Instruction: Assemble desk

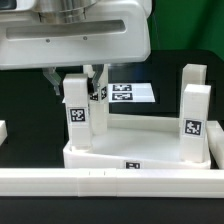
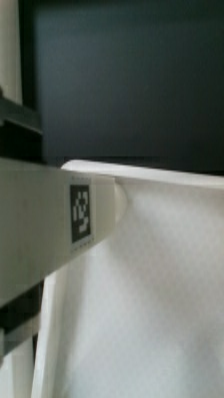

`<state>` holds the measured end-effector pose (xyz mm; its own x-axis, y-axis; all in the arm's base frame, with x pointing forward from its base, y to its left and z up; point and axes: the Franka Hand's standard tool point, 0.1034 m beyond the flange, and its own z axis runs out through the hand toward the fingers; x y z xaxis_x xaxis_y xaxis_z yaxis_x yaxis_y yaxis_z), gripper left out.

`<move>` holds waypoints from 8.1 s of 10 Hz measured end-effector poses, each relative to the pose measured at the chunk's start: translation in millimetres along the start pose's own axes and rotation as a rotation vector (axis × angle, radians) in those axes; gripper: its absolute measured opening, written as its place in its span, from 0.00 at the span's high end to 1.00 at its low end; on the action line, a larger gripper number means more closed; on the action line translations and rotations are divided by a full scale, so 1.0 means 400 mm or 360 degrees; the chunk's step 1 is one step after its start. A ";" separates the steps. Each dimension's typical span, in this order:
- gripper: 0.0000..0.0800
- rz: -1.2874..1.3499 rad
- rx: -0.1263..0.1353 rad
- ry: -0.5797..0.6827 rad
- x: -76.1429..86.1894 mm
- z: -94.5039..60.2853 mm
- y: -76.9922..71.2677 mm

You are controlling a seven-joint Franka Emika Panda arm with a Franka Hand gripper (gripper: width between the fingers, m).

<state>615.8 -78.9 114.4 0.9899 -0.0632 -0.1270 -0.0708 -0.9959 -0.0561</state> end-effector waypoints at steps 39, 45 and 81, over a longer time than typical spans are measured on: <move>0.64 -0.0473 -0.0151 0.0164 0.026 0.011 -0.006; 0.64 0.0169 -0.0073 0.0195 0.022 0.014 0.002; 0.64 -0.0170 -0.0084 0.0237 0.033 0.018 -0.028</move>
Offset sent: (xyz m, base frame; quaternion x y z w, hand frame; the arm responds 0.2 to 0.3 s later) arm 0.0000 0.0000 0.0000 0.0000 0.0000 0.1296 0.9916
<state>628.9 -68.0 106.4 0.9990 0.0380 0.0253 0.0382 -0.9992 -0.0092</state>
